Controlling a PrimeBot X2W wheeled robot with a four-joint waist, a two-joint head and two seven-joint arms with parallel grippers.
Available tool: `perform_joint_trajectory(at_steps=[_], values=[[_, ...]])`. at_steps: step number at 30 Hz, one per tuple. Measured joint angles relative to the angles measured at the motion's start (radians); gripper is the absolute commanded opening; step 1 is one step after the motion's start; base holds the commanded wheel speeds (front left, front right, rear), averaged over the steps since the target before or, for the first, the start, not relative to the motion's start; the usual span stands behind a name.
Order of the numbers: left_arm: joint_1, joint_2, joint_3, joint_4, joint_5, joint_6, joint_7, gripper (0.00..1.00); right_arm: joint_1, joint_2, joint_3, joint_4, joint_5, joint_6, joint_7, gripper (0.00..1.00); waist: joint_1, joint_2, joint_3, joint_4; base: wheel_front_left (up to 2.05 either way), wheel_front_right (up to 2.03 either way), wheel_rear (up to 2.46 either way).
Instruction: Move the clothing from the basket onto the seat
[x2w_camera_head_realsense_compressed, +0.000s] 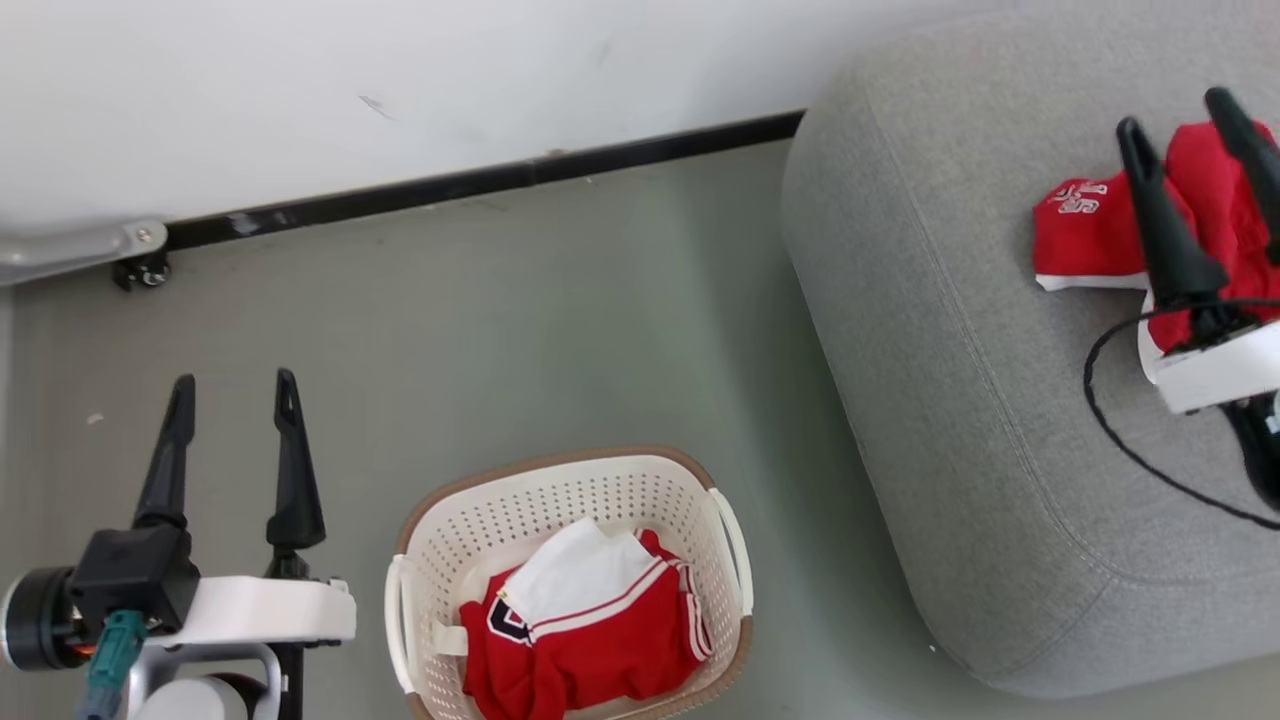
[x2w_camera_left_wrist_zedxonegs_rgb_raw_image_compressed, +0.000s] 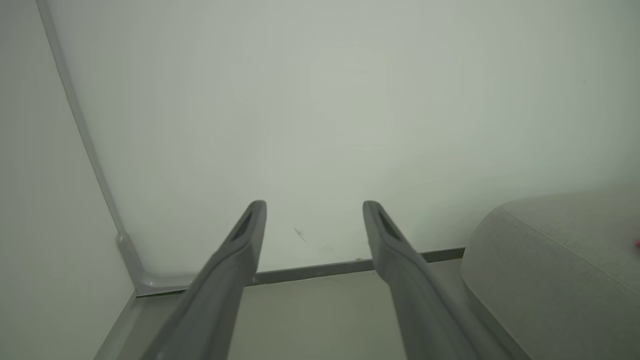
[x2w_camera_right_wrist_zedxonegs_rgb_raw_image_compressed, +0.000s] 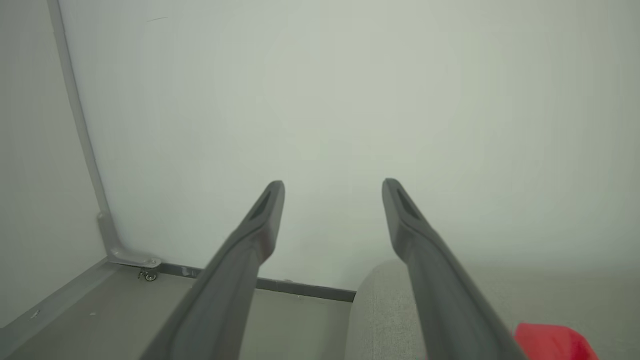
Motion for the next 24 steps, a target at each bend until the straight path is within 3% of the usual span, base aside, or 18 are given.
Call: perform_joint_trajectory(at_steps=[9, 15, 24], values=[[0.039, -0.023, -0.031, 0.031, 0.001, 0.0, 0.0, 1.0, 0.116, 0.092, -0.043, -0.008, -0.155, 0.0, -0.023, 1.0, 0.0, 0.0, -0.076, 0.057, 0.0, 0.0, 0.0], [0.054, -0.039, -0.072, 0.051, 0.016, -0.002, 0.0, 1.0, 0.22, 0.187, -0.069, -0.022, -0.195, 0.0, -0.026, 1.0, 0.0, 0.0, -0.12, 0.085, 0.0, 0.0, 0.0], [0.07, -0.049, -0.115, 0.085, 0.026, -0.02, 0.0, 1.0, 0.368, 0.278, -0.112, -0.018, -0.264, 0.0, -0.028, 1.0, 0.0, 0.0, -0.173, 0.114, 0.0, 0.0, 0.0]])
